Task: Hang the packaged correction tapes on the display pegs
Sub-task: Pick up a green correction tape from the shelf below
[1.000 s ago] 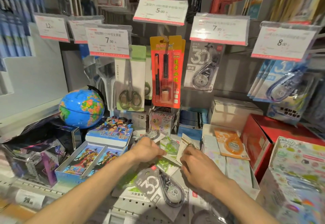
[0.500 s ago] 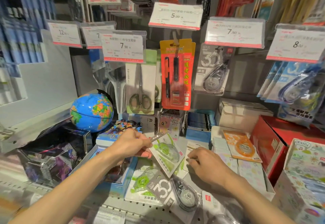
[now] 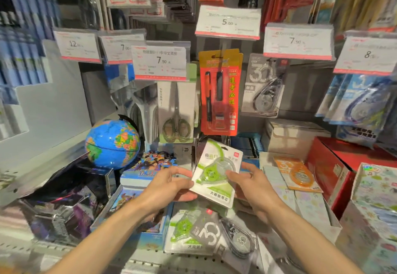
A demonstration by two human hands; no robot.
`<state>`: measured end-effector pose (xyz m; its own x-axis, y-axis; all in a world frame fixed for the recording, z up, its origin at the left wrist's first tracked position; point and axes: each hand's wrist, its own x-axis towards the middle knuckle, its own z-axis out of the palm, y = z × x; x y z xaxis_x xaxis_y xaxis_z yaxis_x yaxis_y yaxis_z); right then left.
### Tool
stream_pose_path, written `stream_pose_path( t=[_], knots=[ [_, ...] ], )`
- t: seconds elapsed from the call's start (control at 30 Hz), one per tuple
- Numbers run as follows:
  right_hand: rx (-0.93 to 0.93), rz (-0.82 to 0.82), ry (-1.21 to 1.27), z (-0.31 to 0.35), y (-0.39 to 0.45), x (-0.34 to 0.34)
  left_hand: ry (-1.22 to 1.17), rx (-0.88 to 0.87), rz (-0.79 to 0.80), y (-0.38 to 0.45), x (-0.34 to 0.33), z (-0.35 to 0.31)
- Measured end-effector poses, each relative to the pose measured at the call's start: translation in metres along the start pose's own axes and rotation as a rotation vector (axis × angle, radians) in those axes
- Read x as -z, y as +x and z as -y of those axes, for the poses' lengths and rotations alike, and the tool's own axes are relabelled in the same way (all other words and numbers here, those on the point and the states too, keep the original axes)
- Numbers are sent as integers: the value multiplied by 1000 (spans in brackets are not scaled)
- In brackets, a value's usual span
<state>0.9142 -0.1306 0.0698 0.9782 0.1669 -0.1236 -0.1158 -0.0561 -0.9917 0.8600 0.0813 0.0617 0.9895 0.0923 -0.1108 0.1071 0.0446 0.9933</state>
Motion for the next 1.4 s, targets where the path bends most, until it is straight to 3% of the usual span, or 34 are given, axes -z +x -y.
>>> stream_pose_path(
  t=[0.17,0.4,0.73,0.93,1.23,1.4],
  knots=[
    [114,-42,-120,-1,-20,43,94,-58,78,-5,-49,2],
    [419,-13,-287,14,-59,149,164,-284,19,-7,-162,-12],
    [594,-15,-130,54,-74,260,210,-513,11,-18,-282,-67],
    [658,-75,-112,73,-71,282,311,-574,-19,-14,-306,-97],
    [696,-58,-138,103,-69,277,553,-858,-359,-26,-275,-139],
    [718,-40,-187,122,-63,262,577,-973,-362,-31,-268,-151]
  ],
)
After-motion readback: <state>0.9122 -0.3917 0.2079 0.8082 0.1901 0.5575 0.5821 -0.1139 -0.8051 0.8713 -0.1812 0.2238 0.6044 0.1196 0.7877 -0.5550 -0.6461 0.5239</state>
